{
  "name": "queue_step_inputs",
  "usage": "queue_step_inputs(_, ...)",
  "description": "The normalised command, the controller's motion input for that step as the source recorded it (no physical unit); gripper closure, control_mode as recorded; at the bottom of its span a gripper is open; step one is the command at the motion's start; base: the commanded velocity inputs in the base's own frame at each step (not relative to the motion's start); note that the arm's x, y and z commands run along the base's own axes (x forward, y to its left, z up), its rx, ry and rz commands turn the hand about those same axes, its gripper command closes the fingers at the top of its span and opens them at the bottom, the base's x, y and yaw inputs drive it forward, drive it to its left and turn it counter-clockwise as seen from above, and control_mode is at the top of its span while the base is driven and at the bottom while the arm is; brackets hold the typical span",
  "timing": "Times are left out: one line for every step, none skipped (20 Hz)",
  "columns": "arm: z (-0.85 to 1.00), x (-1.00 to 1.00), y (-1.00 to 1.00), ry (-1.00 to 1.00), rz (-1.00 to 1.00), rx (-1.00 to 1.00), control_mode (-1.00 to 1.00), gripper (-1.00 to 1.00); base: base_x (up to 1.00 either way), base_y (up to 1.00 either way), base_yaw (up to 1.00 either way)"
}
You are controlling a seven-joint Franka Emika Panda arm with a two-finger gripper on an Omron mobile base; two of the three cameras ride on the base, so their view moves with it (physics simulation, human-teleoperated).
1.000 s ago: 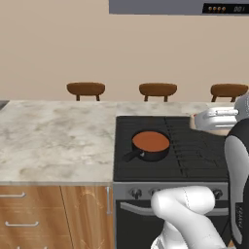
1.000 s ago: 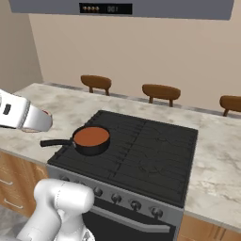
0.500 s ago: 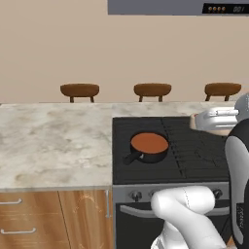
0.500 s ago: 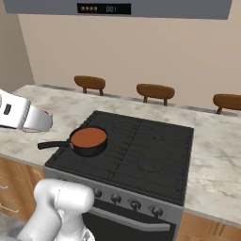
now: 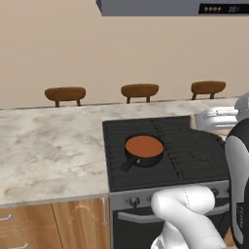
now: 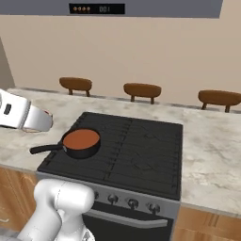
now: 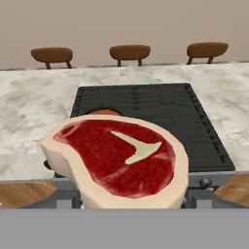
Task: Retrieve the steak from the fridge and place it on the saucepan with marinade on the stove.
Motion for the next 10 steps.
queue_step_inputs(0.00,0.00,0.00,0.00,0.00,0.00,1.00,1.00,0.26,0.24,-0.19)
queue_step_inputs(0.00,0.00,0.00,0.00,0.00,0.00,1.00,1.00,0.31,0.30,-0.15)
queue_step_inputs(0.00,0.00,0.00,0.00,0.00,0.00,1.00,1.00,0.43,0.29,-0.04)
queue_step_inputs(0.00,0.00,0.00,0.00,0.00,0.00,1.00,1.00,0.49,0.29,0.00)
queue_step_inputs(-0.49,0.59,0.31,0.06,0.00,0.00,-1.00,1.00,0.00,0.00,0.00)
queue_step_inputs(-0.50,0.74,0.31,0.09,0.00,0.00,-1.00,1.00,0.00,0.00,0.00)
queue_step_inputs(-0.60,0.91,0.34,0.12,0.00,0.00,-1.00,1.00,0.00,0.00,0.00)
queue_step_inputs(-0.68,1.00,0.44,0.13,0.06,0.00,-1.00,1.00,0.00,0.00,0.00)
queue_step_inputs(-0.71,1.00,0.41,0.13,0.10,0.00,-1.00,1.00,0.00,0.00,0.00)
queue_step_inputs(-0.71,1.00,0.41,0.14,0.10,0.00,-1.00,1.00,0.00,0.00,0.00)
